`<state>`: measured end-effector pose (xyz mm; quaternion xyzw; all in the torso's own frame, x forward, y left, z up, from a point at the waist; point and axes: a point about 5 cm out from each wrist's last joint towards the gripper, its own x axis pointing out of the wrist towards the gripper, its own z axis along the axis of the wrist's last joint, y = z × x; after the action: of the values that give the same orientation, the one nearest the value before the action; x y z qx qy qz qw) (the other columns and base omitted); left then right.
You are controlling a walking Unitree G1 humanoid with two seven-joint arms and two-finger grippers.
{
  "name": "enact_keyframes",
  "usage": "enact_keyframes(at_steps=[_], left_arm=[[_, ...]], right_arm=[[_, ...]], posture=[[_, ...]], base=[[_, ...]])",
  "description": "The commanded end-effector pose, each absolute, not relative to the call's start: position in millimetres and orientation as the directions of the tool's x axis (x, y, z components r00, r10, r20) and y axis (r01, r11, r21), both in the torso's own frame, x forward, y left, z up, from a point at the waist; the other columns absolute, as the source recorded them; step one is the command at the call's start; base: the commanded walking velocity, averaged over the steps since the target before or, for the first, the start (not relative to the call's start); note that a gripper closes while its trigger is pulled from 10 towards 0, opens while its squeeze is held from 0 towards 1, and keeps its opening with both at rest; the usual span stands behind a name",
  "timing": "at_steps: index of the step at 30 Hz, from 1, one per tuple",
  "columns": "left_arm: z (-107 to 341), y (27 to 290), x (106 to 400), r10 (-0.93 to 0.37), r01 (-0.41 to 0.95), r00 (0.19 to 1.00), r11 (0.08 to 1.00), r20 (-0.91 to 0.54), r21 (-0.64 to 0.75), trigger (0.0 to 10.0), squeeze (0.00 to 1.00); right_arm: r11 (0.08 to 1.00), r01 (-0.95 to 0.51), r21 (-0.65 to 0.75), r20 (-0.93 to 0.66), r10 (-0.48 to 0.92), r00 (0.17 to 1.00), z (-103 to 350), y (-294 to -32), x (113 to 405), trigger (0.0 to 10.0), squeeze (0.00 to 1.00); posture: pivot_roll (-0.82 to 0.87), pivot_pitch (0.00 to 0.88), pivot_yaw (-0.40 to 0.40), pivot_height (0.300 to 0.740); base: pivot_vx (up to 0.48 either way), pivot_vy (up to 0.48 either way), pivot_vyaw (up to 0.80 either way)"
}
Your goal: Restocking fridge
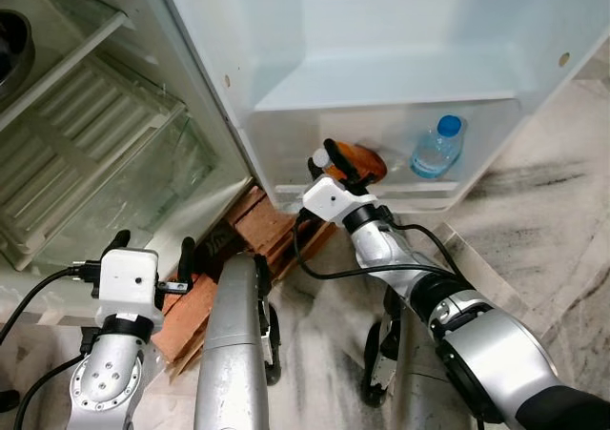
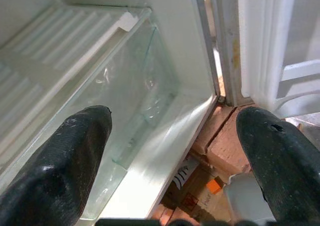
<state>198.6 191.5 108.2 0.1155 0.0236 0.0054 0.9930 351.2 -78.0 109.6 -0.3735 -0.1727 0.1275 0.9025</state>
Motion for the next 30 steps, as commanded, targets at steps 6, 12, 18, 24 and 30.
enact_keyframes(at_steps=[6, 12, 18, 24, 30], left_arm=[[102.0, 195.0, 200.5, 0.032, -0.012, 0.996, 0.971, -0.081, 0.237, 10.0, 0.0], [101.4, 194.3, 202.1, 0.03, -0.01, 0.996, 0.972, -0.081, 0.236, 10.0, 0.0], [101.2, 192.9, 211.8, 0.017, -0.001, 0.998, 0.972, -0.067, 0.235, 10.0, 0.0], [101.3, 191.7, 219.6, 0.011, 0.002, 0.998, 0.972, -0.056, 0.233, 10.0, 0.0], [101.2, 187.8, 228.9, 0.006, 0.002, 0.999, 0.974, -0.035, 0.228, 10.0, 0.0]], right_arm=[[0.82, 0.052, -0.57, 0.089, -0.001, 0.996, 105.7, -128.2, 366.9, 10.0, 0.0], [0.877, 0.09, -0.472, 0.032, -0.085, 0.996, 103.7, -136.8, 368.7, 10.0, 0.0], [0.937, 0.149, -0.317, -0.059, -0.176, 0.983, 102.3, -147.6, 371.5, 10.0, 1.0], [0.946, 0.173, -0.273, -0.039, -0.19, 0.981, 114.5, -151.1, 377.9, 10.0, 1.0], [0.958, 0.137, -0.25, 0.027, -0.134, 0.991, 136.9, -145.3, 387.5, 10.0, 1.0]], posture=[[0.32, 0.331, 0.122, 0.562], [0.31, 0.32, 0.121, 0.562], [0.3, 0.295, 0.124, 0.562], [0.28, 0.276, 0.121, 0.562], [0.25, 0.239, 0.11, 0.562]], base=[[0.0, 0.0, 0.0], [0.0, 0.0, 0.0], [0.0, 0.0, 0.0], [0.0, 0.0, 0.0], [0.0, 0.0, 0.0]])
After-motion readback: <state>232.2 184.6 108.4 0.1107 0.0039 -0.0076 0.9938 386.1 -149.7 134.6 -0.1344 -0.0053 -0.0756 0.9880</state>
